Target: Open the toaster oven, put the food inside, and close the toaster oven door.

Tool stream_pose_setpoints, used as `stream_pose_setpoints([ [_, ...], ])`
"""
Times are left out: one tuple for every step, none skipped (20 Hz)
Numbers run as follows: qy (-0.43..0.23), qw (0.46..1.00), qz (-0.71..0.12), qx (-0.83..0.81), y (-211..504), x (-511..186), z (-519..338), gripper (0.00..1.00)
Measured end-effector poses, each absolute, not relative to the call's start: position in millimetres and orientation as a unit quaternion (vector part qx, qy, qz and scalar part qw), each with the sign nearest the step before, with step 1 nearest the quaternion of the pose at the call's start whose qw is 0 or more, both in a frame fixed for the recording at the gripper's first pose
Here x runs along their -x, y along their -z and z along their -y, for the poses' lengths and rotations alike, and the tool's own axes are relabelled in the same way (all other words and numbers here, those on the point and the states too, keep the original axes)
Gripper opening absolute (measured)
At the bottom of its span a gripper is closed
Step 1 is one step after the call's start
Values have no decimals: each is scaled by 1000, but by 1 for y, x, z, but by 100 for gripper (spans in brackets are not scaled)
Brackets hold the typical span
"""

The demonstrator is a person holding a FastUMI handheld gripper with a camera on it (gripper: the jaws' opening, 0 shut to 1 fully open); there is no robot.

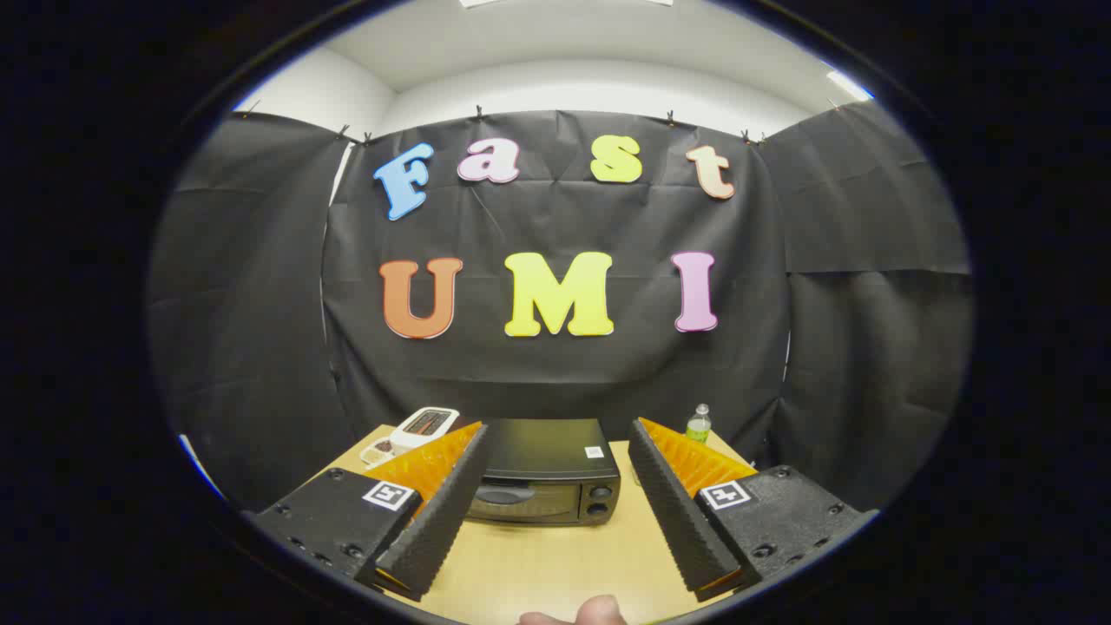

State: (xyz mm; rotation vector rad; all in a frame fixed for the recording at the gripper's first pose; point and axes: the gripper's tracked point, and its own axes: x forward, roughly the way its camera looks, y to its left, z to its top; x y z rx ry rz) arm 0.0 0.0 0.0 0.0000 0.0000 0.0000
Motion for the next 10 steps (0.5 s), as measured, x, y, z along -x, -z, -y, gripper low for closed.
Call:
stream_pose_setpoints([
  [0,1000,1,0,-1,0,1,100],
  [0,1000,2,1,-1,0,1,100],
  [0,1000,2,2,-1,-1,1,100],
  [-2,1000,2,2,-1,-2,1,100],
  [-3,1000,2,2,-1,-3,-1,100],
  [-3,1000,0,0,2,-3,-1,100],
  [-3,1000,-3,-2,3,-5,-1,100],
  [-4,1000,-7,-6,7,-6,-2,100],
  [-6,1000,-11,-7,9,-7,-3,100],
  [-7,1000,-14,-6,11,-7,-4,100],
])
